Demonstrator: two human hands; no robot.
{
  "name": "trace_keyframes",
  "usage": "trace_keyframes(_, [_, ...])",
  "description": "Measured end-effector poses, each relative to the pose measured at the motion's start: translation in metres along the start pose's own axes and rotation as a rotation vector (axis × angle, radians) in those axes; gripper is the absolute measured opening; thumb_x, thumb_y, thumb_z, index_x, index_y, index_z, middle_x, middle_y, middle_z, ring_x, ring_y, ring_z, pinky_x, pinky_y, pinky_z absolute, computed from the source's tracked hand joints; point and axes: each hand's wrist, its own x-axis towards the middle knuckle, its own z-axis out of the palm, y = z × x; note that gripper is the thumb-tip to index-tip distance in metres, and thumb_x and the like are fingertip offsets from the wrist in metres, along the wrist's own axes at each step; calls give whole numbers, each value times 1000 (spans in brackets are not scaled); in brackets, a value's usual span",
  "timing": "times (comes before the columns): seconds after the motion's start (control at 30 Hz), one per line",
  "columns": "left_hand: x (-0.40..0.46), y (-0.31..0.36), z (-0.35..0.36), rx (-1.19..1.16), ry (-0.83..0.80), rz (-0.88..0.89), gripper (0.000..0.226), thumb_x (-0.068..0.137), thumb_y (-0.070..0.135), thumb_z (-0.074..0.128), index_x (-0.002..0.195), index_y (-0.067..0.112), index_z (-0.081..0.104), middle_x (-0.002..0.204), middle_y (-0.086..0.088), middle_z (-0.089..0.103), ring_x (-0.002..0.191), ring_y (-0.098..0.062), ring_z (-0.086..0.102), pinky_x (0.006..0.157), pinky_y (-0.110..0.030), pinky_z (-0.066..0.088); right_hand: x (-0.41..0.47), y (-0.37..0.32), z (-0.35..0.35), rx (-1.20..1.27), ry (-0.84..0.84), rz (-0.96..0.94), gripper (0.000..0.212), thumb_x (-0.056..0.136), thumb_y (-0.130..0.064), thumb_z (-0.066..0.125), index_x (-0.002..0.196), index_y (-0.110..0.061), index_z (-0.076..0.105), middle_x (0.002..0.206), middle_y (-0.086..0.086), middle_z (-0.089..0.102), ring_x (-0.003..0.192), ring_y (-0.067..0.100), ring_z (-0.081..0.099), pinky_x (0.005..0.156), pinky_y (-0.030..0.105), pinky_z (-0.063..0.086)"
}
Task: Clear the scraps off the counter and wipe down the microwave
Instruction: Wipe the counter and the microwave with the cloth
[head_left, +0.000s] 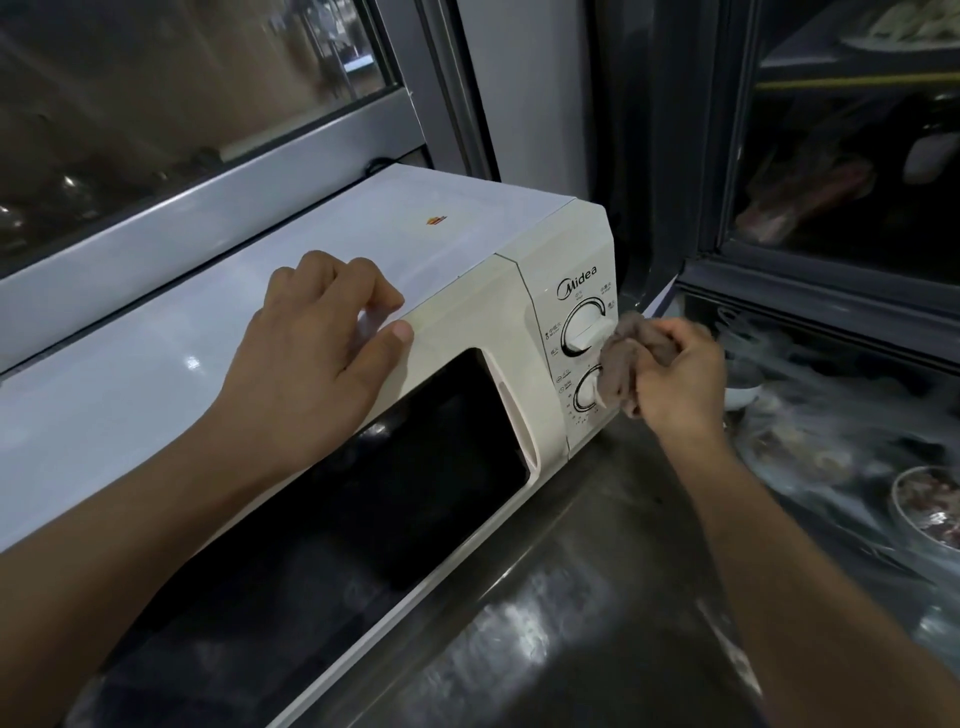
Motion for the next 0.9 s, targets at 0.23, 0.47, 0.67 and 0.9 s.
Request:
trace_keyframes(0.23, [-1, 2, -3, 7, -7, -10, 41, 83, 44, 37, 109, 17, 55, 103, 3, 44, 102, -23, 39, 82, -42, 42, -65, -25, 13, 5, 45, -255, 25, 71, -7, 72, 84, -22, 56, 77, -2, 64, 72, 18, 63, 68, 26, 52])
trace_keyframes(0.47, [-2, 2, -1, 34, 8, 17, 43, 84, 42, 37, 110, 14, 57, 105, -4, 47, 101, -27, 42, 83, -44, 42, -21, -10, -1, 89, -119, -41, 30, 81, 7, 61, 76, -22, 57, 80, 7, 64, 49, 23, 59, 44, 28, 48])
trace_keyframes(0.67, [1, -9, 2, 49, 32, 71, 38, 85, 45, 38, 110, 22, 56, 102, 4, 43, 102, -19, 40, 82, -32, 32, 18, 6, -16, 207, -189, 59, 30, 83, 5, 59, 76, -24, 61, 41, -4, 55, 25, 10, 41, 29, 14, 30])
trace_keyframes(0.9, [3, -18, 7, 71, 77, 124, 38, 84, 52, 35, 104, 26, 54, 96, 9, 40, 95, -14, 39, 78, -32, 31, -10, 64, -6, 74, -215, 177, 22, 89, -4, 61, 85, -18, 44, 51, 7, 52, 25, 12, 43, 27, 16, 31])
